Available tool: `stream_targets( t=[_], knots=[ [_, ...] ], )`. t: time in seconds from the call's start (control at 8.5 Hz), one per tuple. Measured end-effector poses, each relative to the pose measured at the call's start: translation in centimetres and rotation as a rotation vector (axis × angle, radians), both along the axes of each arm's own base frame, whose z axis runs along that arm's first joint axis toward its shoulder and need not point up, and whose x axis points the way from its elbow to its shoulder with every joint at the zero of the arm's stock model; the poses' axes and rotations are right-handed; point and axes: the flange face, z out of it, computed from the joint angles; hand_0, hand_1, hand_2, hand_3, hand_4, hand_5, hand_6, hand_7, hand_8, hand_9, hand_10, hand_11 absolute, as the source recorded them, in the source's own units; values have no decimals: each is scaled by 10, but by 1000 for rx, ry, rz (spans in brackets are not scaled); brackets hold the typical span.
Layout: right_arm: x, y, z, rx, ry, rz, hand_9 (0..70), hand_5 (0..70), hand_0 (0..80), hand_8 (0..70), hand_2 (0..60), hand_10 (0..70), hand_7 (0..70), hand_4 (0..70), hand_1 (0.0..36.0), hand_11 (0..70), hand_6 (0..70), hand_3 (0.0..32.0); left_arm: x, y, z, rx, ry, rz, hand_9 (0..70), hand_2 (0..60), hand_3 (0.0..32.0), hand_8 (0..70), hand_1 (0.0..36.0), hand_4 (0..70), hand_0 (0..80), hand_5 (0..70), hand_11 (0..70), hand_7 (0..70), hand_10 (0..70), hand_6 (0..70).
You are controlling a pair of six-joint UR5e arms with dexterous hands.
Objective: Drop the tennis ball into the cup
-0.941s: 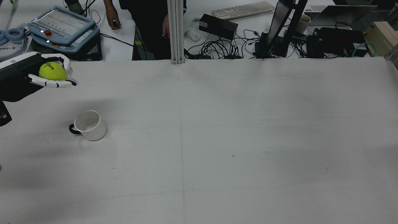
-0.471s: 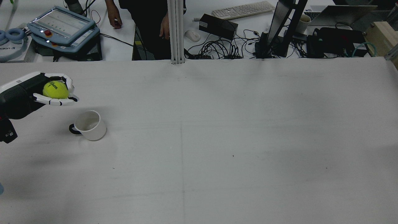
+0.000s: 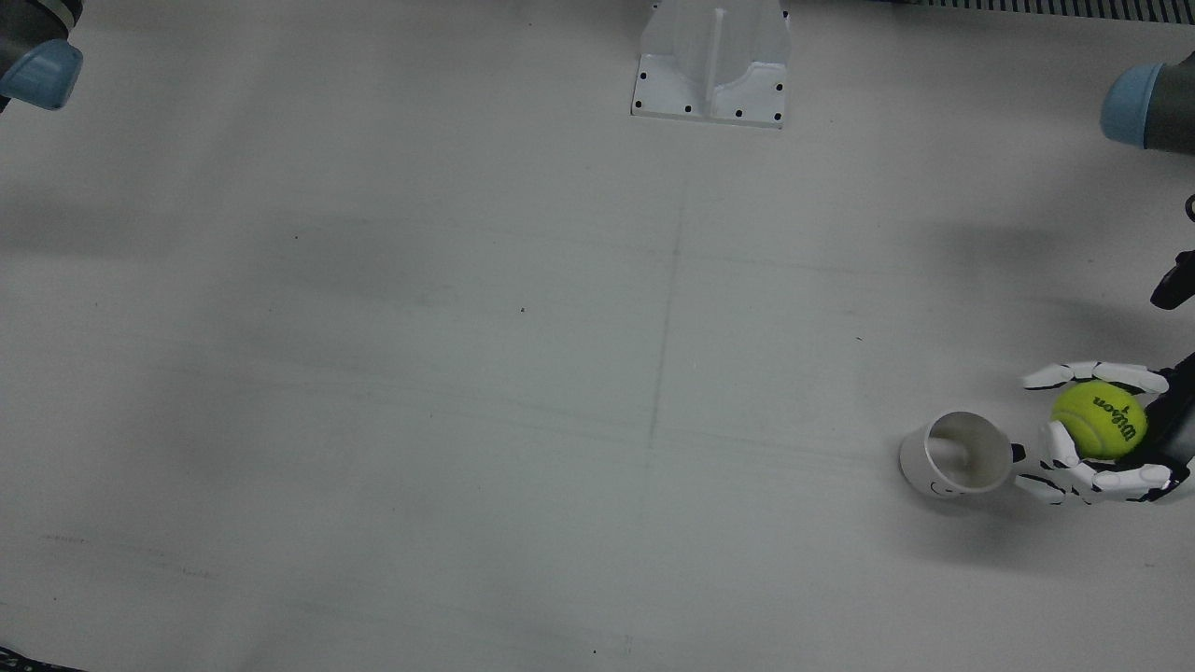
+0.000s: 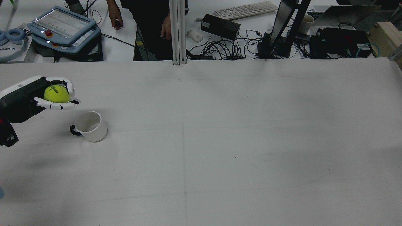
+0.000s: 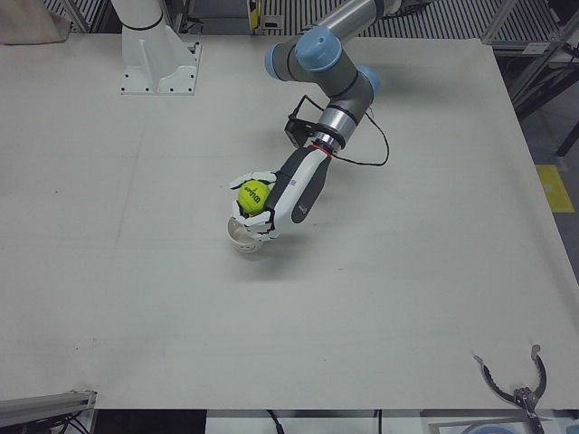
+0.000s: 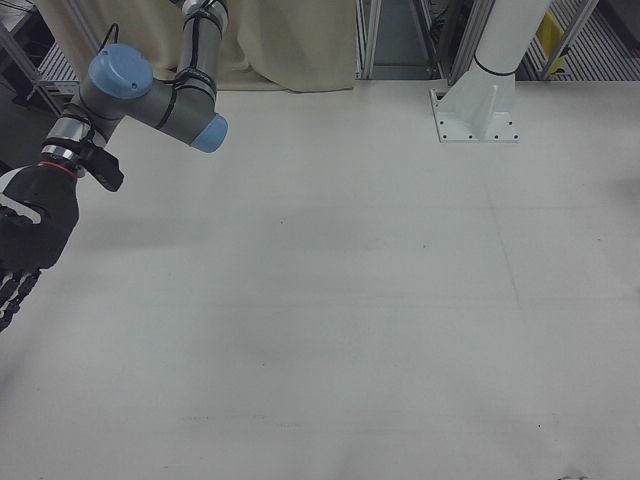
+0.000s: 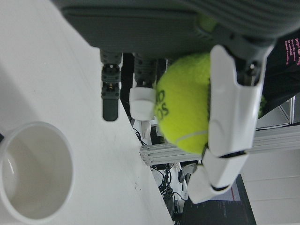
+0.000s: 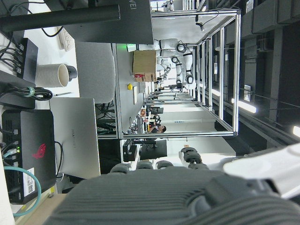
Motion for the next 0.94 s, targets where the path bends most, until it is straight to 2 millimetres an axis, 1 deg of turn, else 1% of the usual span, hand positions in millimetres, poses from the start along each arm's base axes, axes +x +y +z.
stream_targets(
  t=[0.12,0.24,0.35,0.47,0.59,0.71,0.82,0.94],
  knots=[
    [0,0,0,0,0,0,0,0,0,0,0,0,0,0,0,0,0,0,2,-1,2,15,12,4,116,600,0,134,298,138,460,182,91,161,50,290],
    [0,0,0,0,0,0,0,0,0,0,0,0,0,0,0,0,0,0,2,-2,3,29,24,6,55,600,0,56,299,36,439,144,66,31,32,30],
    [0,0,0,0,0,0,0,0,0,0,0,0,0,0,0,0,0,0,2,-1,7,41,36,8,47,600,20,43,319,0,438,432,58,1,25,5],
    [0,0,0,0,0,0,0,0,0,0,0,0,0,0,0,0,0,0,0,1,12,48,45,9,40,600,62,36,325,0,438,234,54,0,22,0],
    [0,0,0,0,0,0,0,0,0,0,0,0,0,0,0,0,0,0,-2,4,17,50,50,10,34,600,94,31,323,0,433,242,50,0,20,0],
    [0,0,0,0,0,0,0,0,0,0,0,0,0,0,0,0,0,0,-3,5,20,50,54,10,29,600,114,27,327,0,436,233,47,0,17,0],
    [0,0,0,0,0,0,0,0,0,0,0,0,0,0,0,0,0,0,-4,6,22,50,56,11,25,600,80,25,327,0,433,531,45,0,15,0],
    [0,0,0,0,0,0,0,0,0,0,0,0,0,0,0,0,0,0,-4,7,22,51,57,11,22,600,102,37,329,0,435,447,45,0,15,78]
  ],
)
